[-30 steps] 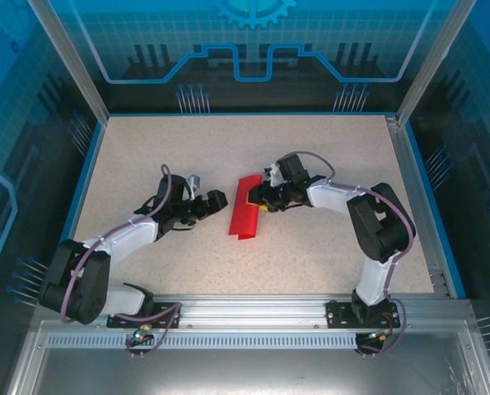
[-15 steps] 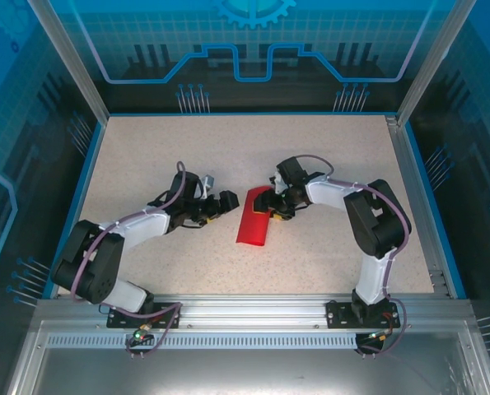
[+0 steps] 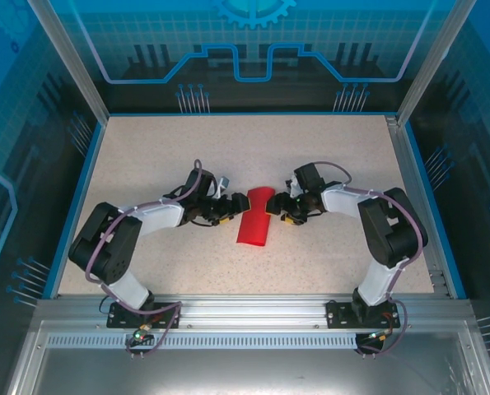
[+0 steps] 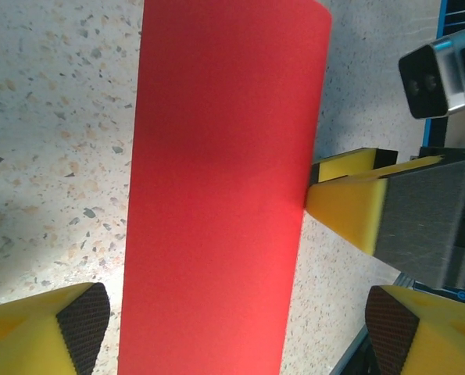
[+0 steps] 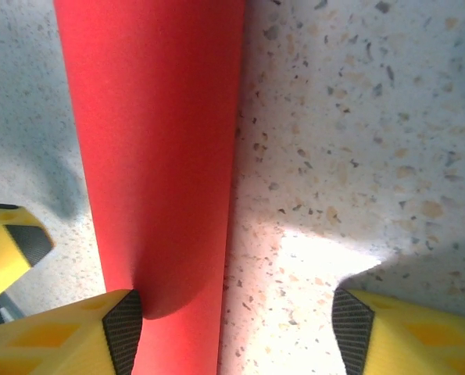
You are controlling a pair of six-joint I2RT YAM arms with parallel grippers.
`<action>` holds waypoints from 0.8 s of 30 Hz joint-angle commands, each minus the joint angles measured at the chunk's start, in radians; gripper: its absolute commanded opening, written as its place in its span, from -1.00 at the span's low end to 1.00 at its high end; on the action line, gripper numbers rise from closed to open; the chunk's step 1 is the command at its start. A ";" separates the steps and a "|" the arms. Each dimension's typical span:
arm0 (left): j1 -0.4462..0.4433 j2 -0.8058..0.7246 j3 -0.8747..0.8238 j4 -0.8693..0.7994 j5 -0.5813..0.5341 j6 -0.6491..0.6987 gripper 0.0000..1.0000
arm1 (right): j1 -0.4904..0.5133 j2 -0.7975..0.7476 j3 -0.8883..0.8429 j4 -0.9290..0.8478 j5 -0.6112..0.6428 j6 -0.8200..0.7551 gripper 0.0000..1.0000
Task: Fold a paper plane with a square sheet of paper (pick it up from the middle)
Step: First fold in half a square sheet of paper at the center of the table.
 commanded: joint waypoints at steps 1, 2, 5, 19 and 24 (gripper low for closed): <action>-0.007 0.004 0.027 -0.023 0.010 0.017 0.78 | 0.026 -0.049 -0.012 0.055 -0.043 0.031 0.44; -0.006 0.001 0.025 -0.027 0.000 0.016 0.78 | 0.046 -0.055 -0.005 0.047 -0.029 0.025 0.47; -0.006 -0.017 0.016 -0.025 -0.029 0.014 0.78 | 0.094 -0.028 0.047 -0.001 0.014 0.014 0.50; -0.007 -0.032 0.007 -0.048 -0.047 0.028 0.79 | 0.074 0.025 0.065 -0.080 0.106 0.010 0.34; -0.009 -0.002 0.032 -0.044 -0.016 0.028 0.76 | 0.035 0.005 0.020 -0.077 0.082 -0.011 0.33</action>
